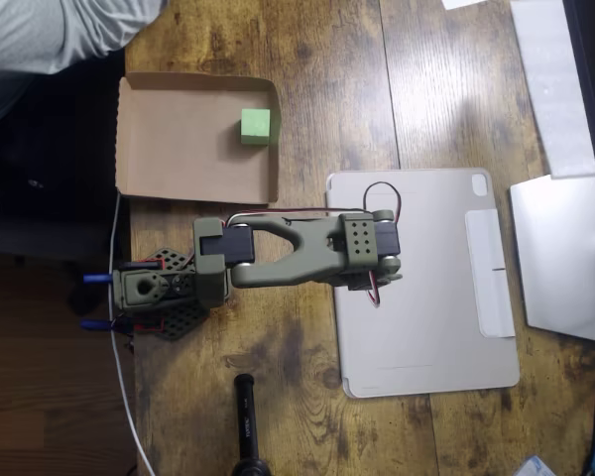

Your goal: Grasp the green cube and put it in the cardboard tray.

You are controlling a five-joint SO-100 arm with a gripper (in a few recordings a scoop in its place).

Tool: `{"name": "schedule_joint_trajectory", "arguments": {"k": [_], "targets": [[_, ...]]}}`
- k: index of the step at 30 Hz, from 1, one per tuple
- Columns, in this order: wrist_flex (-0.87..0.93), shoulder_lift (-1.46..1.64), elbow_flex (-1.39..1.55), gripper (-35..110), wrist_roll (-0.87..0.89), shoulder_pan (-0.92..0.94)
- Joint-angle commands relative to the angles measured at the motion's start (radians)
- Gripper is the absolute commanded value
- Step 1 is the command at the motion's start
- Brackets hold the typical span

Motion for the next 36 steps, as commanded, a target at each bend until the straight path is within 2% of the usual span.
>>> {"name": "schedule_joint_trajectory", "arguments": {"k": [1, 7, 14, 36], "targets": [[0.031, 0.020, 0.008, 6, -0.012, -0.005], [0.130, 0.003, 0.012, 5, -0.009, -0.017], [0.133, -0.023, 0.178, 6, 0.014, -0.084], [0.138, -0.035, 0.170, 2, 0.029, -0.089]]}}
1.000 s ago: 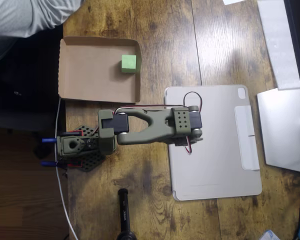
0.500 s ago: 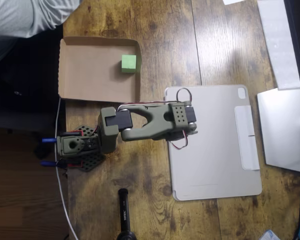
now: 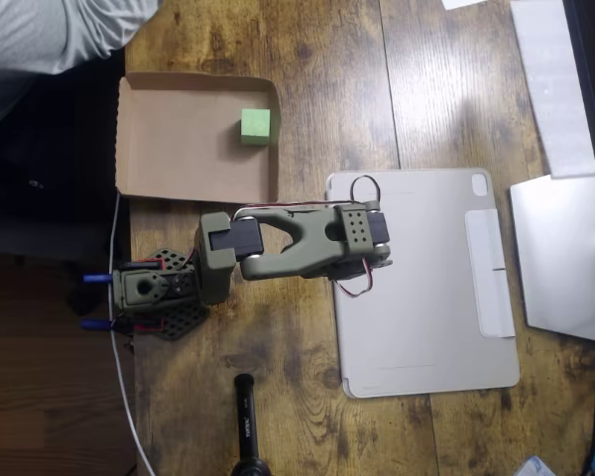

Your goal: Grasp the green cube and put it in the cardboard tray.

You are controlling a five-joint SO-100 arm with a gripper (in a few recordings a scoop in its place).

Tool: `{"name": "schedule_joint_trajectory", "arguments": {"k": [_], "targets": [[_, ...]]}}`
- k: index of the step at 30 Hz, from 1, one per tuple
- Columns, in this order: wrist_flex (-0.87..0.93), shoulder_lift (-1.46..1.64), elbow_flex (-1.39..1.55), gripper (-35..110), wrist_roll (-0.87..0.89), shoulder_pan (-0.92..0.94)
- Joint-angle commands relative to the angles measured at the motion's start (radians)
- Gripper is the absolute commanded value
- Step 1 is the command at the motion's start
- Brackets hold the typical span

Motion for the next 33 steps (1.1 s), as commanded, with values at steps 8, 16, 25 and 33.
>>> {"name": "schedule_joint_trajectory", "arguments": {"k": [8, 16, 25, 33], "targets": [[0.014, 0.034, 0.015, 0, -0.029, 0.002], [0.014, 0.034, 0.015, 0, -0.029, 0.000], [0.014, 0.034, 0.015, 0, -0.031, 0.000], [0.014, 0.035, 0.015, 0, -0.037, 0.000]]}}
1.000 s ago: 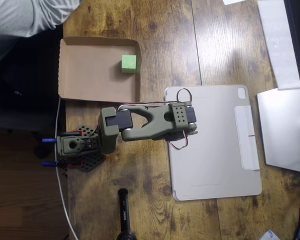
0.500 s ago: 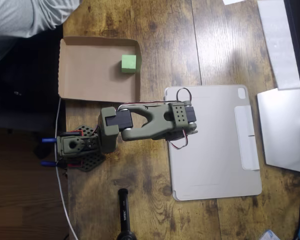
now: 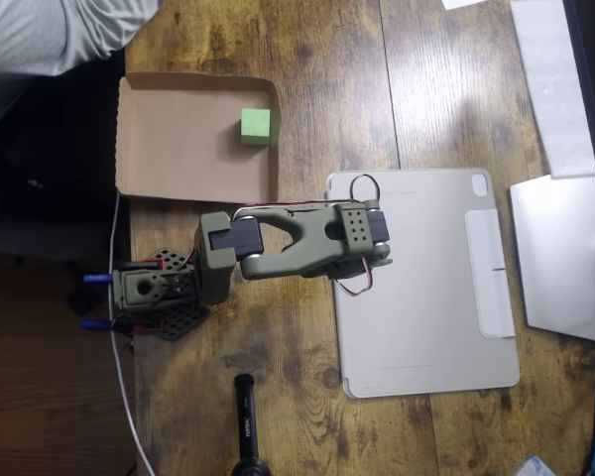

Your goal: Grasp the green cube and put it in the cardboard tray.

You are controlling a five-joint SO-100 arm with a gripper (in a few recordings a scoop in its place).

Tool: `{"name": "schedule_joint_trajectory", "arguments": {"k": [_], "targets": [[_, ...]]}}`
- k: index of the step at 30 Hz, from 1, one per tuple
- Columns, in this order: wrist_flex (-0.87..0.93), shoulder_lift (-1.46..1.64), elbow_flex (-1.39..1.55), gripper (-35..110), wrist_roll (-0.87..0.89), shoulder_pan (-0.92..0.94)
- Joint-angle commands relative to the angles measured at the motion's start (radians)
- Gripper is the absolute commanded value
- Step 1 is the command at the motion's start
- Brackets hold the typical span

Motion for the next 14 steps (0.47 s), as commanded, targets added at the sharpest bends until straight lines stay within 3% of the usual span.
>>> {"name": "schedule_joint_trajectory", "arguments": {"k": [1, 14], "targets": [[0.014, 0.035, 0.015, 0, -0.015, 0.009], [0.014, 0.035, 0.015, 0, -0.009, 0.006]]}}
